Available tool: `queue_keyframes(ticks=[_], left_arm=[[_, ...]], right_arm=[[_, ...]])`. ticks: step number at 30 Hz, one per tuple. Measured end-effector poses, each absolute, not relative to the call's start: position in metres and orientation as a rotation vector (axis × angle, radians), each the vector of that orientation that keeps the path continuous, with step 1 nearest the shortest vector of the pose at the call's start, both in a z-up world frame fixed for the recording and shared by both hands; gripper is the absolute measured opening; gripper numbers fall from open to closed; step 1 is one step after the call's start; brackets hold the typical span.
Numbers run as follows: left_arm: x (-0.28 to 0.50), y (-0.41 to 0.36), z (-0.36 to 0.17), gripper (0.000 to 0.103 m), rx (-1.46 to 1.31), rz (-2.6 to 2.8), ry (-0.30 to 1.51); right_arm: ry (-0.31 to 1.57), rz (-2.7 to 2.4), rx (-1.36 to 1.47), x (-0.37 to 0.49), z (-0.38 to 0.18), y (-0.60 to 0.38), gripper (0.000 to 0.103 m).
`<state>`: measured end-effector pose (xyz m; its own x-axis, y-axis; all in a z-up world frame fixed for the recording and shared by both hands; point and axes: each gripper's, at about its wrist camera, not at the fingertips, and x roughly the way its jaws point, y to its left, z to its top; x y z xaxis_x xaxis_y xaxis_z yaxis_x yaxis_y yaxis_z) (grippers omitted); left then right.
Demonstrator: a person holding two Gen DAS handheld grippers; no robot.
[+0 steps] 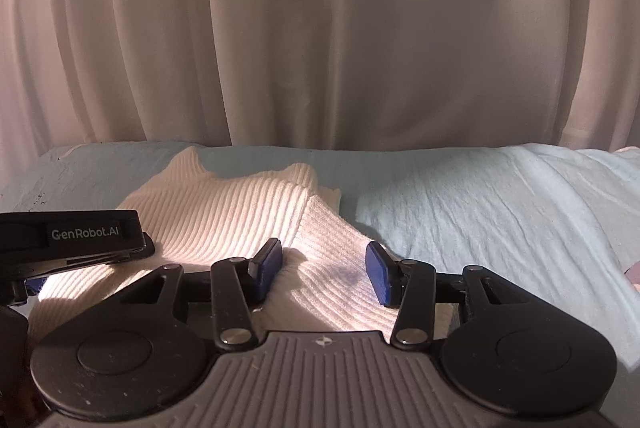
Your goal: Fold small clothes
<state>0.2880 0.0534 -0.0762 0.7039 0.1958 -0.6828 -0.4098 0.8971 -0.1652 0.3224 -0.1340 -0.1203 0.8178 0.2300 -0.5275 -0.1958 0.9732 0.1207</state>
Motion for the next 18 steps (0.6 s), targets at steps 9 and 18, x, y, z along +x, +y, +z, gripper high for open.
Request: queue_keyframes(ticks=[9,18], left_arm=[[0.254,0.071,-0.051,0.092,-0.436,0.282,0.803],[0.241,0.063,-0.055,0.095,-0.316,0.197,0.809]], right_arm=[[0.567,0.271,0.108,0.271,-0.078,-0.143,0.046],[0.644,0.221,-0.085,0.246,-0.084,-0.124,0.045]])
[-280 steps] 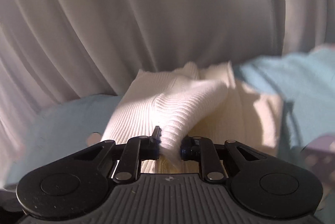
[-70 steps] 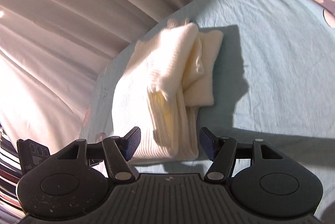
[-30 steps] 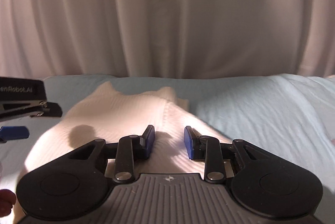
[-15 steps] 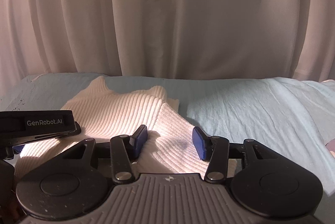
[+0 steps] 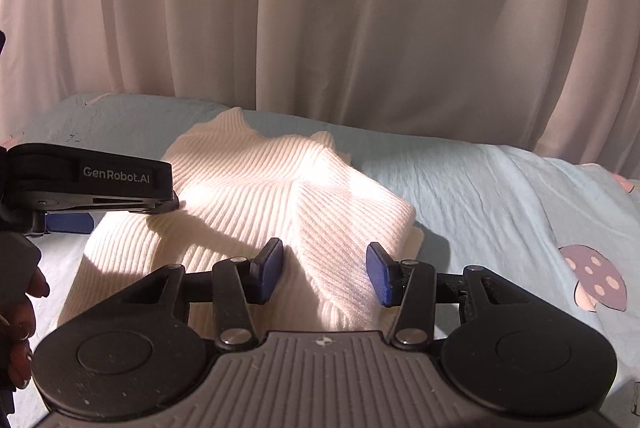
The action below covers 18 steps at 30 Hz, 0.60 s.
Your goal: Fold small clothes
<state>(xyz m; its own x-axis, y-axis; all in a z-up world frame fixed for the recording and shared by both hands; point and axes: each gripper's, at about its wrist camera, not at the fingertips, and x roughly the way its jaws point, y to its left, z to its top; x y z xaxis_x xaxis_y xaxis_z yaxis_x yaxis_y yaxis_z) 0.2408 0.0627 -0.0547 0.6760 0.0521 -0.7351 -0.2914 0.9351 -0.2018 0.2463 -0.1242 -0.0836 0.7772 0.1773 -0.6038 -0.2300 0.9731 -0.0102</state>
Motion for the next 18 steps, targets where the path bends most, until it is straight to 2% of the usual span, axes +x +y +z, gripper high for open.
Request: queue_keyframes(ticks=[5,9,15,18], left_arm=[[0.222,0.069,-0.041,0.092,-0.324,0.113,0.856],[0.207,0.062,-0.055,0.095,-0.261,0.088,0.88],[0.204,0.062,-0.055,0.096,-0.259,0.084,0.917],[0.193,0.06,-0.058,0.096,-0.221,0.067,0.973]], right_arm=[[0.696,0.229,-0.065,0.222,-0.074,-0.127,0.045],[0.78,0.206,-0.102,0.214,-0.099,-0.126,0.044],[0.804,0.255,-0.094,0.222,-0.099,-0.136,0.051],[0.818,0.267,-0.07,0.214,-0.098,-0.144,0.051]])
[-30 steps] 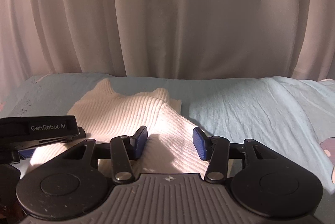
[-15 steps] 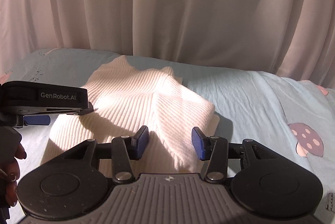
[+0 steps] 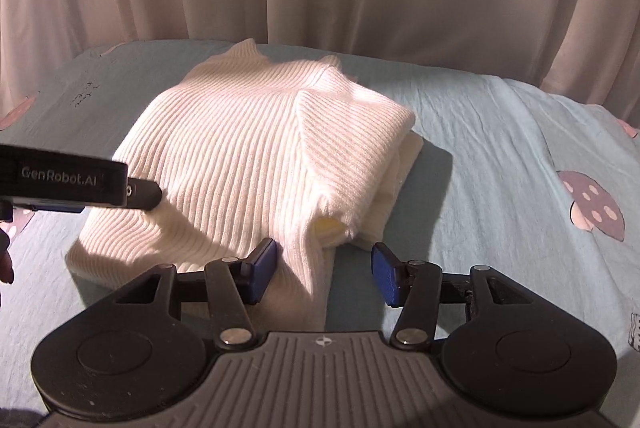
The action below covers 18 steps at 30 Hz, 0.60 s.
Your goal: Fold small clothes
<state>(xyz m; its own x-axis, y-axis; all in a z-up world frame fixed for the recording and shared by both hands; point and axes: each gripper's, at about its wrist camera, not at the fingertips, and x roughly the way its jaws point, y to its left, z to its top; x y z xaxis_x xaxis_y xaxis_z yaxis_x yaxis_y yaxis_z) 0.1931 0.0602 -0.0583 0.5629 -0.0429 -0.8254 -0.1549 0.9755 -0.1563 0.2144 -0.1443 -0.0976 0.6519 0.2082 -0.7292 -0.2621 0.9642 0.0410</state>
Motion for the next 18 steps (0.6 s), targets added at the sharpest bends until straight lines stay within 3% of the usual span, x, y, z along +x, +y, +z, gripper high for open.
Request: queue_keyframes(ticks=[4,7,10,11,15,18], left_arm=[[0.161,0.061,-0.061,0.096,-0.154,0.026,1.004],[0.145,0.059,-0.064,0.095,-0.07,0.0,1.111],[0.129,0.053,-0.064,0.095,0.013,0.036,1.113],[0.125,0.053,-0.062,0.095,0.003,0.036,1.117],[0.126,0.056,-0.051,0.096,-0.037,0.059,1.11],[0.131,0.053,-0.042,0.097,0.01,0.106,1.11]], right_arm=[[0.861,0.273,-0.063,0.188,-0.091,-0.153,0.053],[0.996,0.276,-0.061,0.169,-0.088,-0.158,0.056],[1.045,0.257,-0.028,0.153,-0.086,-0.163,0.087],[1.062,0.242,-0.02,0.15,-0.085,-0.165,0.091],[1.108,0.227,0.002,0.148,-0.08,-0.162,0.099],[1.121,0.225,-0.029,0.148,-0.074,-0.152,0.099]])
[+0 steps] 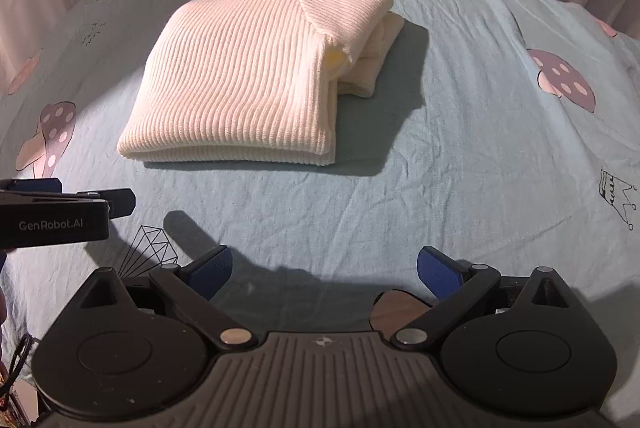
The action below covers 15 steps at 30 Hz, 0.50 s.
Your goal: Fold small clothes
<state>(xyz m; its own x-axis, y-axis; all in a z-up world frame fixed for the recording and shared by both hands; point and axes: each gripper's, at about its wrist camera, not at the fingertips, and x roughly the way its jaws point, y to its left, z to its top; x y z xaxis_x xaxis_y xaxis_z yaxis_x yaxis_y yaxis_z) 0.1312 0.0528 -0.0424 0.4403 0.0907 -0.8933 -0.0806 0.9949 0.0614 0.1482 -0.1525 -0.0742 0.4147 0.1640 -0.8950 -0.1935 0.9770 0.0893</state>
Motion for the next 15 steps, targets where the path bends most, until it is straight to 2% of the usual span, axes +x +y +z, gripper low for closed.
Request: queue_keyframes(ticks=[15], left_arm=[[0.135,0.039,-0.028,0.098,0.086,0.136,1.128]], right_arm=[[1.043,0.133,-0.061,0.16,-0.037,-0.131,0.099]])
